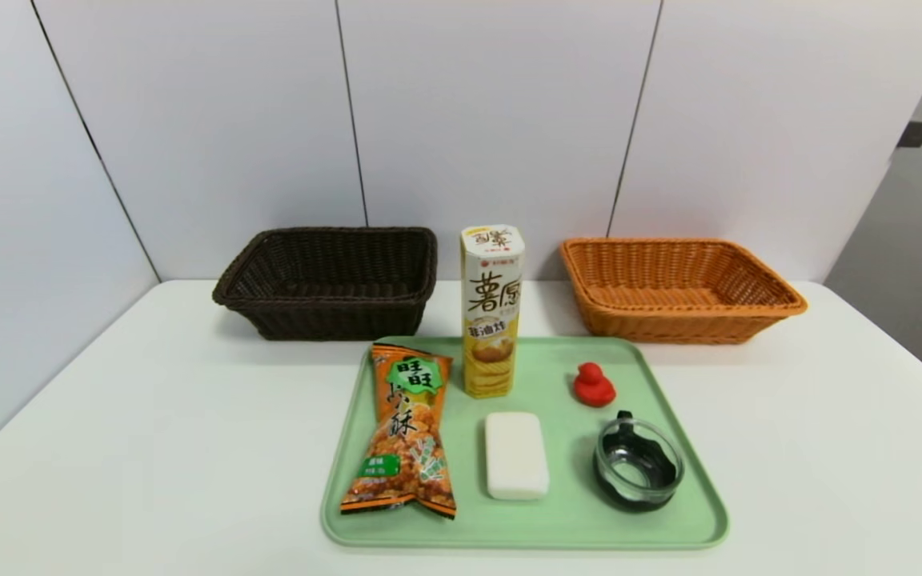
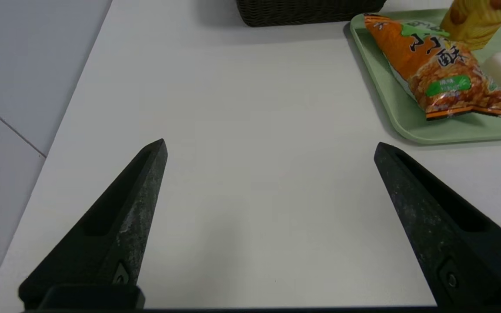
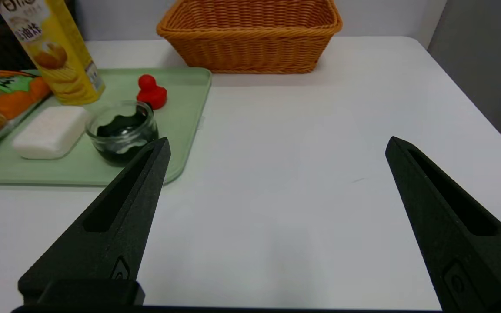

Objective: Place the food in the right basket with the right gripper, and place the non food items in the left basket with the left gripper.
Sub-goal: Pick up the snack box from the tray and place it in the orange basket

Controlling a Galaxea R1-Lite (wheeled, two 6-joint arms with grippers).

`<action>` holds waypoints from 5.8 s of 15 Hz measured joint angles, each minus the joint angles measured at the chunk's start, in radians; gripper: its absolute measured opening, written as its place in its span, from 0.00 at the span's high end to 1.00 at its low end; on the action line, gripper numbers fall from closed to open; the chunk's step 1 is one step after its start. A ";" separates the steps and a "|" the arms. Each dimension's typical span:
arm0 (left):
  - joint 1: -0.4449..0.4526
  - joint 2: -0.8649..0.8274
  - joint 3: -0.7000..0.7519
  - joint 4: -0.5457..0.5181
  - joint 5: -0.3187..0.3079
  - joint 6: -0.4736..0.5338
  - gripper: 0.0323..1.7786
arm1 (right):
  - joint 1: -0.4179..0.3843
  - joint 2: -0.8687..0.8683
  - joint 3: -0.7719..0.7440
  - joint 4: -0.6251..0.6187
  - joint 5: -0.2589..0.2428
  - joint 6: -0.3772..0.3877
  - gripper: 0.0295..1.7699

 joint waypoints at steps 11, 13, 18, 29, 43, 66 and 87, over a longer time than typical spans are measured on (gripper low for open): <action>-0.051 0.547 -0.513 0.247 -0.113 -0.150 0.05 | 0.021 0.736 -0.873 0.461 0.017 0.168 0.03; -0.119 0.615 -0.548 0.234 -0.114 -0.150 0.05 | 0.042 0.839 -0.969 0.573 0.014 0.188 0.03; -0.308 0.803 -0.603 0.129 -0.041 -0.148 0.05 | 0.195 1.103 -1.236 0.762 0.007 0.359 0.03; -0.477 0.910 -0.671 0.287 0.158 -0.284 0.05 | 0.852 1.525 -1.564 0.871 -0.190 0.675 0.03; -0.464 0.618 -0.494 0.372 0.151 -0.286 0.05 | 1.059 1.599 -1.205 0.262 -0.479 0.439 0.03; -0.464 0.641 -0.460 0.369 0.146 -0.283 0.05 | 0.971 1.600 -0.605 -0.624 -0.550 0.287 0.03; -0.467 0.703 -0.480 0.371 0.147 -0.272 0.05 | 0.875 1.731 -0.419 -1.198 -0.550 0.199 0.03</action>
